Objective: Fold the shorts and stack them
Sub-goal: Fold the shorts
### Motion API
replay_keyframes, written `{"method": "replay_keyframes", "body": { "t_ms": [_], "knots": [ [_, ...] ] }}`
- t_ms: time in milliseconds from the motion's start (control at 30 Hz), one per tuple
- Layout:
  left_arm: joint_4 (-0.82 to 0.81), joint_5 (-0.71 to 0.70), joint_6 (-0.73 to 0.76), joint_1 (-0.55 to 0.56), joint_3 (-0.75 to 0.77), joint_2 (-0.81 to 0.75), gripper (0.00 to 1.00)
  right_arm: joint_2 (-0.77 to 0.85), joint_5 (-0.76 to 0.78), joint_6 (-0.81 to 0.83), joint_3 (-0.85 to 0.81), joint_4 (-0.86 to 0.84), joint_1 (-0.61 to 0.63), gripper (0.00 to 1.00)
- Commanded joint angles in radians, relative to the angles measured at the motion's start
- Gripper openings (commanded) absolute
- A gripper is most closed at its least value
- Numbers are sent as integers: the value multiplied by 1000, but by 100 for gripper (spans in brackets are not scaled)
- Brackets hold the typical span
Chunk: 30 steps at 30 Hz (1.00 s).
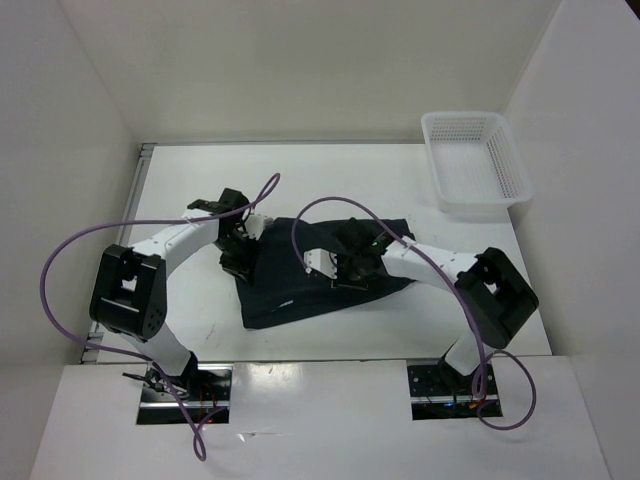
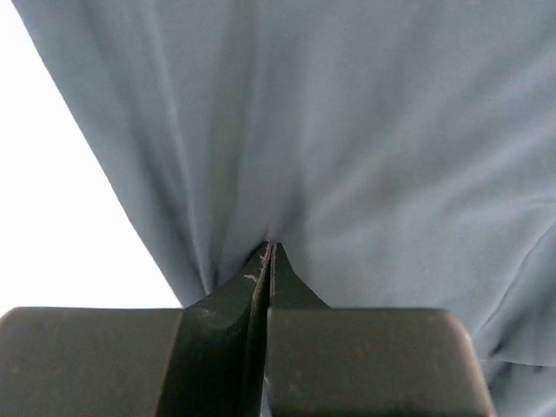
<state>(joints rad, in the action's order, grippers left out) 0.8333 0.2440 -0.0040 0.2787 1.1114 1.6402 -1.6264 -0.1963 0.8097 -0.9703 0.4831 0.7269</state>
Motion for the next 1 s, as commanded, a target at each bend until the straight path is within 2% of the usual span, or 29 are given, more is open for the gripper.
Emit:
{"method": "replay_keyframes", "body": {
  "t_ms": [0,233,467,533,633,667,733,767,833,933,967],
  "knots": [
    [-14,9,4,-3,-4,-34,34,68,-51,42,22,94,20,0],
    [-3,-48,4,17,-35,-75,34,135,-2,55,133,84,29,0],
    [16,-72,4,17,-35,-85,35,188,21,17,170,49,40,1],
    [27,-84,4,17,-25,-85,35,198,31,-4,148,49,40,1],
    [38,-130,4,17,-16,-95,35,209,40,-111,33,49,40,1],
    [38,-144,4,1,13,-95,35,218,49,-147,-52,49,29,1],
    [20,-155,4,-38,56,-83,37,218,8,-257,-141,28,-21,12],
    [7,-143,4,-83,82,-69,37,218,-23,-298,-218,28,-109,17],
    [-20,-97,4,-134,178,-7,38,174,-103,-421,-266,-33,-214,38],
    [-46,6,4,-188,269,104,38,117,-115,-469,-277,-104,-368,62],
    [-59,15,4,-197,283,154,39,99,-88,-469,-277,-136,-388,64]
  ]
}}
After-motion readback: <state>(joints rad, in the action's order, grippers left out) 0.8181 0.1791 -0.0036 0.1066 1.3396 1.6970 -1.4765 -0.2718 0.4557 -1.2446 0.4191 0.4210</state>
